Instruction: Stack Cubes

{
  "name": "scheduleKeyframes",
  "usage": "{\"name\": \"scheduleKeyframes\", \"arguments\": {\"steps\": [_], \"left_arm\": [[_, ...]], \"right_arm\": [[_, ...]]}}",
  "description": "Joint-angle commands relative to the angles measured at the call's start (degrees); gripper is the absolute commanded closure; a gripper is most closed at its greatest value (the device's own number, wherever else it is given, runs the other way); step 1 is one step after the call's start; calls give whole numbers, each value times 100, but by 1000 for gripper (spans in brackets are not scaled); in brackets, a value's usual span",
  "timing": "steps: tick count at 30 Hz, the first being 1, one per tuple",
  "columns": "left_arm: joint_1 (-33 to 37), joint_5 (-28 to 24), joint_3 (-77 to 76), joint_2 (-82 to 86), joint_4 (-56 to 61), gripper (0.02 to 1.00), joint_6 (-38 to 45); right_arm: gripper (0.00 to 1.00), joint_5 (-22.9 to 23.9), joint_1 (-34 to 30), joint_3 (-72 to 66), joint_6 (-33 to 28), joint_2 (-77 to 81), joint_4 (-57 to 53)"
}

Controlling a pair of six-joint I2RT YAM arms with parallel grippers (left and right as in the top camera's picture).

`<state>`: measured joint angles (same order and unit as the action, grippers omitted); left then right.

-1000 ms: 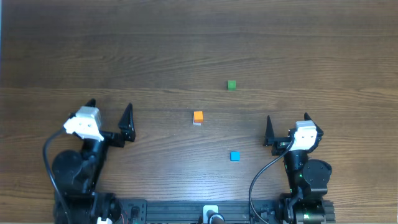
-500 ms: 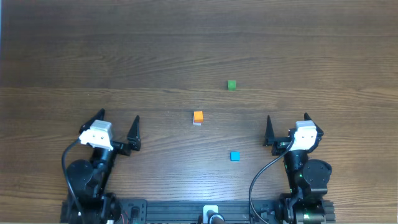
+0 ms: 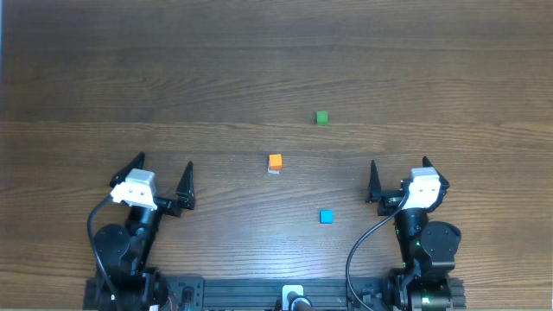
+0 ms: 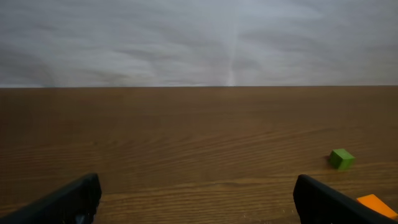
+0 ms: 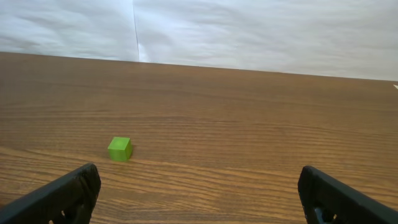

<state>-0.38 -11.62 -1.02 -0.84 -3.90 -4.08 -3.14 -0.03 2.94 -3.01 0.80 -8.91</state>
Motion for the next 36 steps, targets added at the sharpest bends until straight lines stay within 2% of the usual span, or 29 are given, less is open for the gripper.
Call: {"name": "scheduleKeyframes", "arguments": {"steps": [1,17,19,21,22,24,32,36], "left_arm": [[28,-55,48,68,31,18,85],[28,-52,48,68,33,18,83],[28,-55,48,68,31,18,83],[28,-55,48,68,31,18,85],[28,-52,48,68,31,20,85],[28,-55,48,68,33,18,85],[28,-55,48,68,31,18,85],[28,-55,48,68,33,18,85]], "right_arm": [[9,-85,-42,-50,15,-46,17],[7,-85,-42,-50,15,-46,17],[9,13,-42,-50,20,-46,391],[9,-24,-42,-48,426,-48,595],[7,-28,-42,-48,885,-46,750],[7,-116,-42,-48,1102,-48,881],[9,-629,-35,133,1106,7,850],[9,-651,-35,970,962,872,350]]}}
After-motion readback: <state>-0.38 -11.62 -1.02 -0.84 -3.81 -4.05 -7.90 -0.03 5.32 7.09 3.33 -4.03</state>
